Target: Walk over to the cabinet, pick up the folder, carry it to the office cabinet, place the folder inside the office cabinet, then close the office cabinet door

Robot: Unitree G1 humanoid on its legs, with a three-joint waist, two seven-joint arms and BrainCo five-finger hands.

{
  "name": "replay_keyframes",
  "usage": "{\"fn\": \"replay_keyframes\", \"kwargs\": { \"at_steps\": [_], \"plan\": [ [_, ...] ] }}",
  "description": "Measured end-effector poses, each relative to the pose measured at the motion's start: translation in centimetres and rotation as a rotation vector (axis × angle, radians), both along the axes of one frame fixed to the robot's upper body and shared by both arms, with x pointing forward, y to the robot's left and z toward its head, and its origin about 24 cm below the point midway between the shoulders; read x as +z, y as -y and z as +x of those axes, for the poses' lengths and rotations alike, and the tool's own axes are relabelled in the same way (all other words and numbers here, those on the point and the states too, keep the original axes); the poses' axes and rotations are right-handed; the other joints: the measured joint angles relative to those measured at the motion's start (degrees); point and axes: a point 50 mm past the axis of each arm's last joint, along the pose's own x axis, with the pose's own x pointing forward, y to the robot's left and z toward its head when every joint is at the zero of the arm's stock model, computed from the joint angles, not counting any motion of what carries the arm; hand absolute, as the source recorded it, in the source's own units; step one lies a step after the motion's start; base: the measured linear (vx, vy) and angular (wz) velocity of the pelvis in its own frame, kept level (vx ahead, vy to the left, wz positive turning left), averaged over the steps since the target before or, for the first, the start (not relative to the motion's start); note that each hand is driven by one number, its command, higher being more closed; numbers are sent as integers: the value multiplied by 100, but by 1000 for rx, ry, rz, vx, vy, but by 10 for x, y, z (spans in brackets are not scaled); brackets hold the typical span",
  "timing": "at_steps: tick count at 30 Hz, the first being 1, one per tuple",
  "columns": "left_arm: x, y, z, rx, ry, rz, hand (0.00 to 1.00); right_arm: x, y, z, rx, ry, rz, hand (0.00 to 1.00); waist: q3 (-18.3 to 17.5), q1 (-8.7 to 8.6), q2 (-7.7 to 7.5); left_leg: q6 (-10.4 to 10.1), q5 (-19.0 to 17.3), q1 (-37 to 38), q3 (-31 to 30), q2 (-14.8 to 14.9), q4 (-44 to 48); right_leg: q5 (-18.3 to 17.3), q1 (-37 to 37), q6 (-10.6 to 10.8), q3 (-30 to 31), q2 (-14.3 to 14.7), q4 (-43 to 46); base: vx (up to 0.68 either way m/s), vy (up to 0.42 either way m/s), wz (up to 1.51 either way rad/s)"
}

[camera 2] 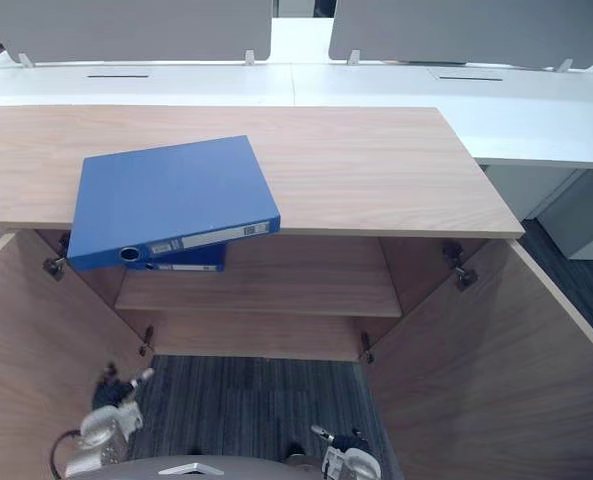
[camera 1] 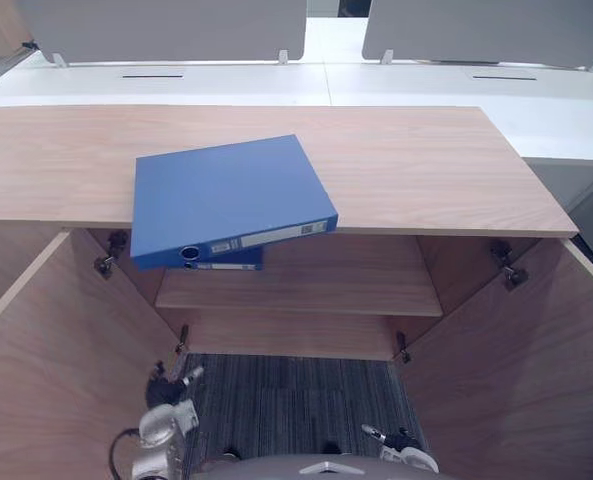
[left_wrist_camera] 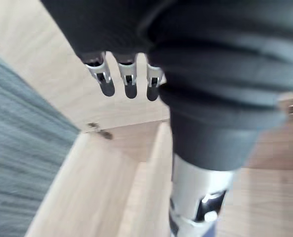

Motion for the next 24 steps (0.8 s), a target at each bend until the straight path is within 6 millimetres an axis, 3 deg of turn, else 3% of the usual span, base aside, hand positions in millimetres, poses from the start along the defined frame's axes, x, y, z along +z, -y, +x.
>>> {"fn": "replay_keyframes", "kwargs": {
  "at_steps": [9,15,18,24],
  "plan": [
    [77,-9,18,-45,330,215,0,4,-3,3,72,37,-27,0,-6,25,0,-8,109,44,-145,-21,-149,5,71,33,-102,-13,-8,-19,-6,8],
    [148,-7,29,-122,622,403,0,2,-5,-3,97,21,-19,0,-42,103,14,-46,81,114,-186,-2,-139,-56,177,58,-131,-6,49,19,-2,3],
    [171,-4,30,-137,713,496,0,2,-5,-4,98,19,-17,0,-96,114,33,-57,71,156,-190,7,-131,-123,175,48,-118,-5,157,0,0,0],
    [198,11,30,-247,811,649,0,-1,-5,-10,113,-7,-2,0,-231,126,49,-67,56,194,-201,49,-118,-284,93,14,-73,17,419,-16,-13,0]
  ]
}}
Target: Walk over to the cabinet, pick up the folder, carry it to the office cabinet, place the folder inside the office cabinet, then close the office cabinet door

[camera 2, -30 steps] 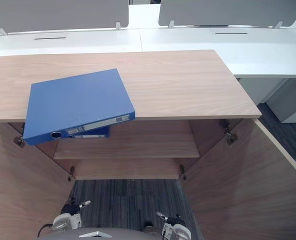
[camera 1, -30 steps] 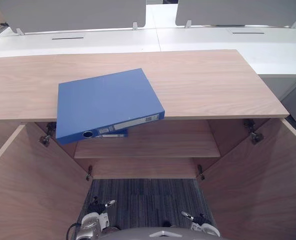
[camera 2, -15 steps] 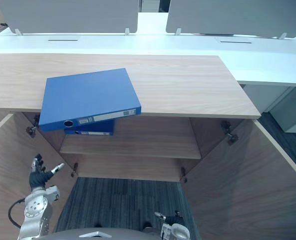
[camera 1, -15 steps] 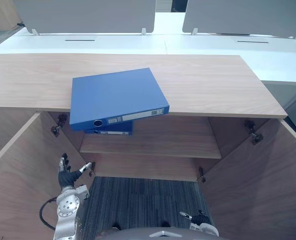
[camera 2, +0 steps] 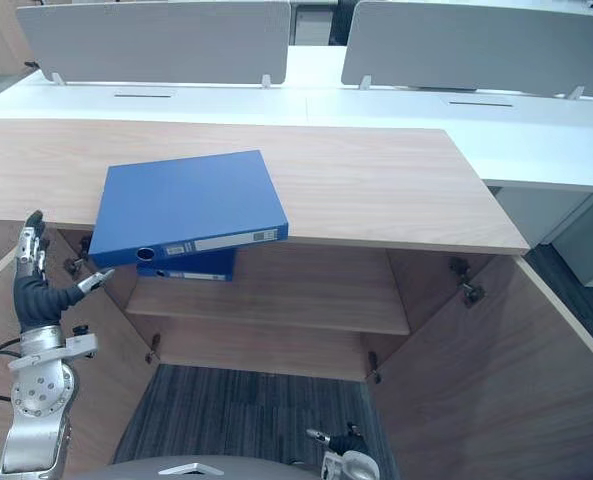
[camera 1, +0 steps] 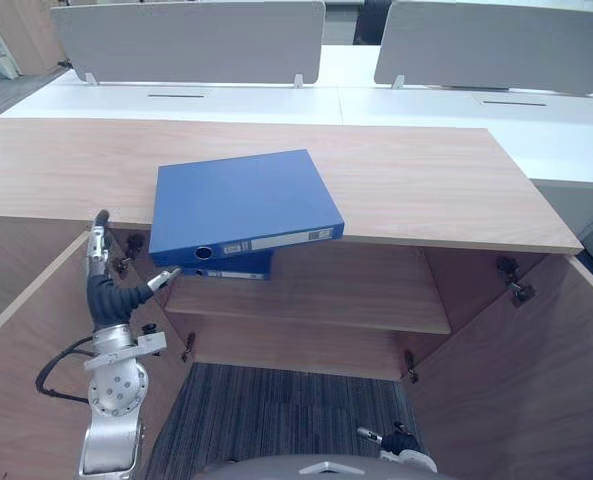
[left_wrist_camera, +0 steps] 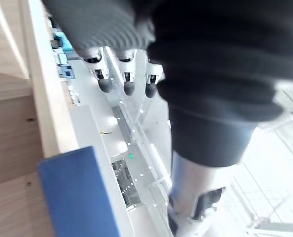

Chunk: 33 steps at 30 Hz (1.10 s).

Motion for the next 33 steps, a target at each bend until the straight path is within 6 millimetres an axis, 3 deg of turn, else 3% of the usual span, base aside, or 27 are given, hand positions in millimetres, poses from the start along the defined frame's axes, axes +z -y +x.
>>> {"fn": "replay_keyframes", "kwargs": {
  "at_steps": [13,21,33],
  "plan": [
    [17,41,14,-174,69,453,0,0,5,2,39,-11,-21,0,-117,-125,83,-22,20,17,26,65,-22,-55,-99,-53,103,97,132,-11,-19,-2],
    [6,43,33,-127,26,728,0,1,8,6,41,0,-30,0,-130,-266,99,-14,42,78,26,53,-148,10,-79,-85,99,123,-30,6,0,0],
    [-15,35,45,-39,-90,872,0,1,9,6,25,-11,-24,0,-103,-358,44,3,4,73,42,38,-153,141,40,-78,110,131,-356,14,2,-1]
  ]
}}
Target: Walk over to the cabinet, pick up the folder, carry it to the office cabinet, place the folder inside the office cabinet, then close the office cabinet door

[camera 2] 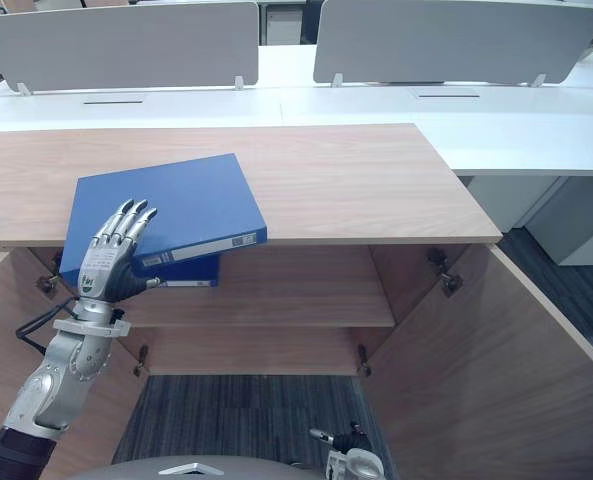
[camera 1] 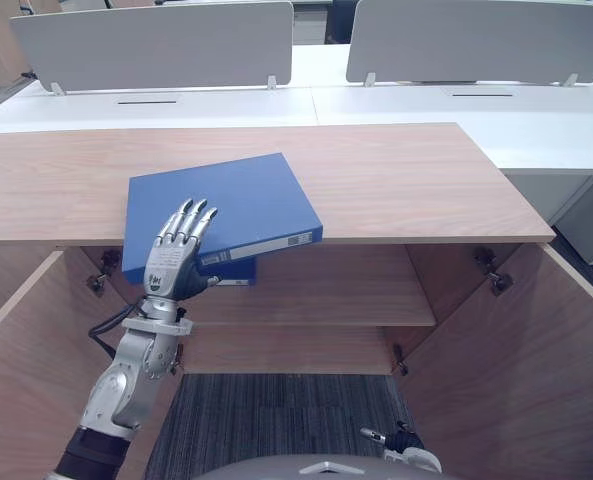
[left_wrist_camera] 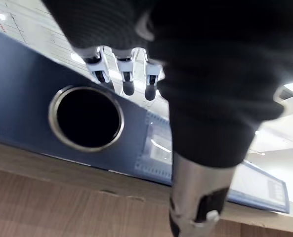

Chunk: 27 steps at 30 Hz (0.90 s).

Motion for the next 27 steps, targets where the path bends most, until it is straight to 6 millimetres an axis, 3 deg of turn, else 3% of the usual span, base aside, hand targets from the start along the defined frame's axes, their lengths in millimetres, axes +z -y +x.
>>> {"fn": "replay_keyframes", "kwargs": {
  "at_steps": [1,8,20,27],
  "plan": [
    [0,0,0,3,3,13,100,0,0,0,-1,0,0,0,0,-8,1,0,0,-3,6,0,0,16,7,5,3,0,-24,0,0,0],
    [-5,-6,5,53,-17,65,100,0,1,0,-8,0,0,0,0,-40,5,-3,-1,-2,25,2,-1,112,73,11,13,9,-185,-7,-2,-1],
    [17,-21,14,111,97,116,100,1,1,3,-5,13,-1,0,-4,-130,16,-17,-11,-39,103,5,-1,231,81,16,92,35,-390,-1,-1,-3],
    [23,-17,13,90,129,99,100,4,0,7,12,33,-4,0,-1,-129,10,-17,-11,-35,100,-4,-1,335,155,13,90,38,-552,-5,-1,0]
  ]
}}
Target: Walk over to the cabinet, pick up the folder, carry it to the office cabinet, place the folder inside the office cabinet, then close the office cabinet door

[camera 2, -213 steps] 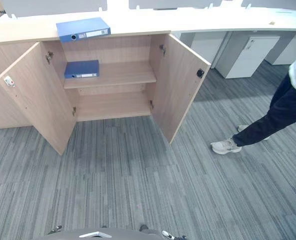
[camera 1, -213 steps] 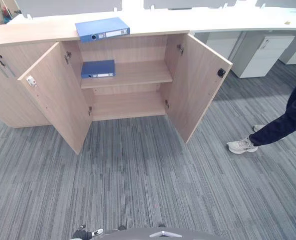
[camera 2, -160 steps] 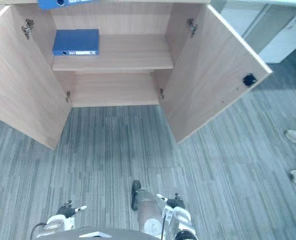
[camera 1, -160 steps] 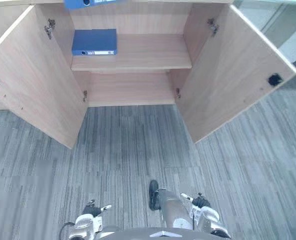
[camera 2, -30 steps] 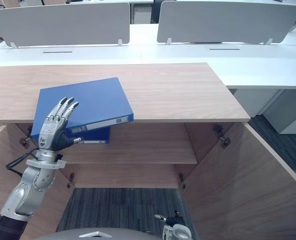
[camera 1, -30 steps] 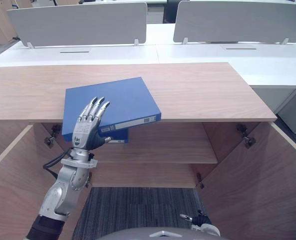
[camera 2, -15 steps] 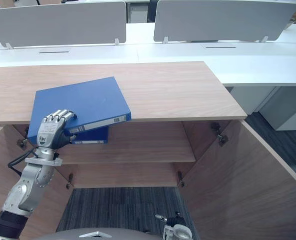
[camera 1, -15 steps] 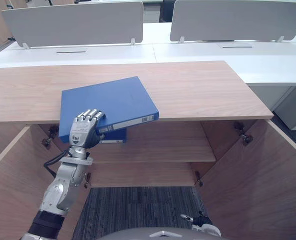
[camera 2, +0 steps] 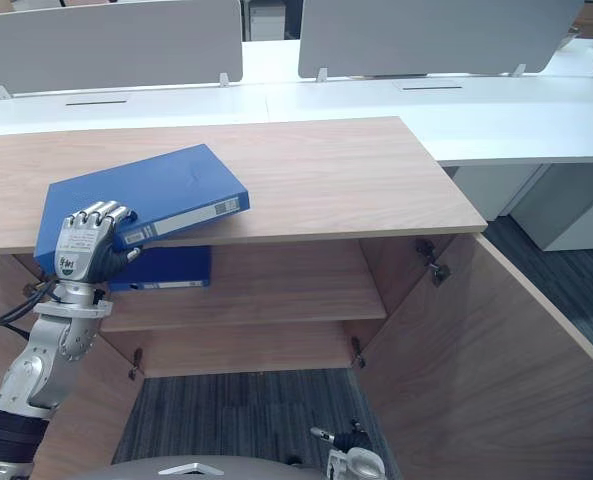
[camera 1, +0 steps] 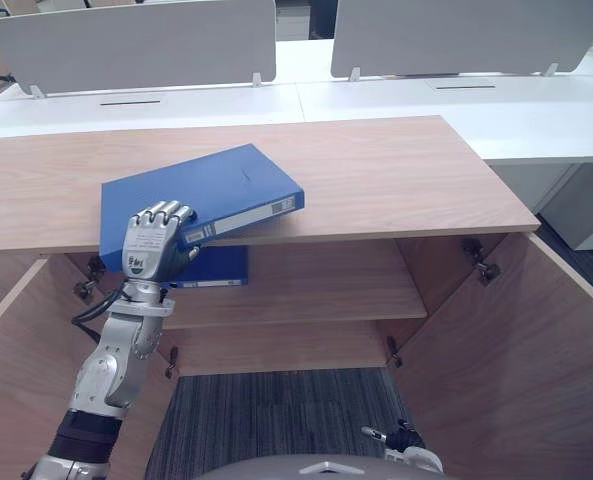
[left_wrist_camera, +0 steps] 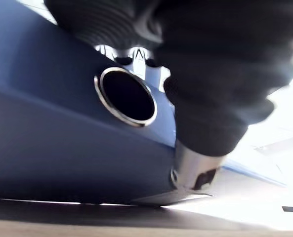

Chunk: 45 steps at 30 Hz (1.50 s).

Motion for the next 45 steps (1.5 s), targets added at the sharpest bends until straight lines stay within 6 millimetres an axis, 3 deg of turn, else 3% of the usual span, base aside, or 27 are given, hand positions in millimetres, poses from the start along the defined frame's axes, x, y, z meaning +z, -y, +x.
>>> {"fn": "replay_keyframes", "kwargs": {
  "at_steps": [4,7,12,20,25,28,30,39,45],
  "plan": [
    [11,9,-9,-69,50,-58,100,0,-2,2,16,3,-1,0,10,2,-16,0,0,1,-5,-5,0,10,-13,2,2,-3,-16,-20,-2,0],
    [19,28,-18,-151,92,-172,100,1,-6,5,53,11,-2,0,22,17,-35,0,0,-25,3,-5,2,12,-21,5,29,-10,-8,1,0,-1],
    [43,62,-38,-379,193,-491,100,5,-15,14,106,61,1,0,32,38,-31,14,-127,-45,113,12,174,2,-68,11,191,-2,55,-4,5,-13],
    [55,71,-49,-502,222,-770,100,22,-23,34,136,209,-3,0,69,9,-15,28,-188,-64,196,11,249,-75,-206,39,346,-3,273,-20,0,-10],
    [57,69,-55,-538,225,-993,100,63,-38,71,100,486,17,0,88,51,-22,50,-287,-51,332,14,347,-71,-211,50,478,0,287,-17,5,-12],
    [57,68,-55,-542,228,-1044,100,81,-44,81,80,601,34,0,94,51,-33,57,-295,-43,341,7,345,-74,-225,57,487,-4,287,-8,1,-3],
    [54,67,-56,-533,219,-1093,100,106,-48,88,45,742,61,0,98,50,-39,60,-298,-56,371,4,349,-68,-281,61,514,-5,294,25,5,-6],
    [44,62,-61,-491,209,-1194,100,196,-47,97,-23,1205,82,0,131,21,-87,74,-440,-33,514,4,463,-71,-287,70,658,-7,289,3,7,-9],
    [34,64,-62,-503,116,-1206,100,231,-46,96,-25,1385,82,0,161,13,-103,75,-484,-83,517,3,528,-67,-300,82,662,-16,265,0,0,0]
  ]
}}
